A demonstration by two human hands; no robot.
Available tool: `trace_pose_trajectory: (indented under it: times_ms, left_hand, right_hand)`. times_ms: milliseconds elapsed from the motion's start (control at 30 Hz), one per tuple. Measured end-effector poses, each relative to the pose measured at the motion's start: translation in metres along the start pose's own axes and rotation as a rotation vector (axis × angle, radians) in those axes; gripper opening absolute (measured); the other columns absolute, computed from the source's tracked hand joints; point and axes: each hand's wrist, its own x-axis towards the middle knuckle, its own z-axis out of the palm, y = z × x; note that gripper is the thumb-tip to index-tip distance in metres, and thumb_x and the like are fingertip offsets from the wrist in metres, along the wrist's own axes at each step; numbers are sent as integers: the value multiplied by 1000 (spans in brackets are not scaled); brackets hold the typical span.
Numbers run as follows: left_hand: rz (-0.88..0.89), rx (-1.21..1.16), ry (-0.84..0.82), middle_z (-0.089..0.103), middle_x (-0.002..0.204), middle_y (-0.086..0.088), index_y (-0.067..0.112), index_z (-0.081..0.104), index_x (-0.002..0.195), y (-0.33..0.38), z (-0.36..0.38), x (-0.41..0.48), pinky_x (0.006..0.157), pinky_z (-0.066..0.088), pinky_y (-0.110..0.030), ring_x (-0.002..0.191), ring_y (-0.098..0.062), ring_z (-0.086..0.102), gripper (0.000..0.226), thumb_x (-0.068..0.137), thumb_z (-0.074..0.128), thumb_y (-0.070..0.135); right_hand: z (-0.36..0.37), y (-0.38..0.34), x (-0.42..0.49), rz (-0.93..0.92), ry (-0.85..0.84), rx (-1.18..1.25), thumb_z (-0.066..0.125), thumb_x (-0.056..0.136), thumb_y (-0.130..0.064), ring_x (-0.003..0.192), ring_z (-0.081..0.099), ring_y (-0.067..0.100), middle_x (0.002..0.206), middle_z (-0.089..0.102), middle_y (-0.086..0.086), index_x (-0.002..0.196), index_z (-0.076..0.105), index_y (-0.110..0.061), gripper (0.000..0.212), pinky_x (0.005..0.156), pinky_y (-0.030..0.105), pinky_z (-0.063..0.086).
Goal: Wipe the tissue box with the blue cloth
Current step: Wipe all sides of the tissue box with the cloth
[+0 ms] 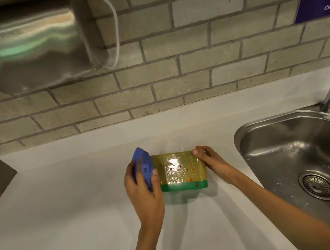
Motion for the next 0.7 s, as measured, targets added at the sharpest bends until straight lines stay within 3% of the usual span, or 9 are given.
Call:
trace_pose_trajectory:
  times_ms: [100, 233, 367, 433, 567, 700]
  left_hand:
    - [156, 134, -97, 36, 145, -19, 13, 54, 132, -3, 3, -7, 106, 37, -42, 132, -32, 36, 57, 84, 50, 45]
    - [41, 158, -17, 38, 145, -21, 10, 61, 114, 3, 10, 1, 104, 33, -64, 131, -40, 37, 52, 84, 44, 48]
    - [-9, 161, -70, 38, 149, -18, 7, 50, 131, 12, 19, 6, 113, 26, -59, 138, -40, 33, 70, 80, 43, 54]
    - [118, 278, -111, 42, 147, -19, 5, 41, 140, 7, 17, 6, 111, 26, -54, 137, -42, 35, 74, 81, 43, 51]
    - [360, 380, -164, 49, 140, -21, 13, 35, 138, -16, 6, -1, 107, 34, -55, 132, -41, 40, 60, 85, 46, 38]
    - [222, 208, -137, 50, 137, -21, 15, 41, 137, -16, 1, -1, 101, 43, -57, 127, -43, 44, 53, 86, 43, 28]
  right_hand:
    - [1, -1, 2, 6, 9, 19, 68, 62, -59, 122, 50, 22, 133, 49, 10, 137, 35, -14, 93, 110, 39, 37]
    - [0, -2, 1, 15, -1, 7, 69, 59, -56, 123, 50, 24, 136, 47, 12, 139, 34, -15, 96, 110, 39, 38]
    - [-1, -2, 3, 22, 4, -6, 66, 71, -48, 123, 49, 26, 138, 46, 14, 140, 33, -14, 83, 109, 39, 38]
    - [-1, -2, 5, 21, 13, -22, 66, 75, -45, 122, 50, 26, 137, 47, 14, 140, 33, -14, 79, 108, 38, 40]
    - [-3, -3, 7, 20, 37, -46, 68, 74, -42, 119, 52, 26, 133, 50, 15, 140, 34, -13, 80, 106, 38, 42]
    - [-4, -4, 8, 17, 53, -62, 70, 74, -40, 116, 54, 26, 130, 52, 17, 141, 34, -12, 81, 103, 37, 44]
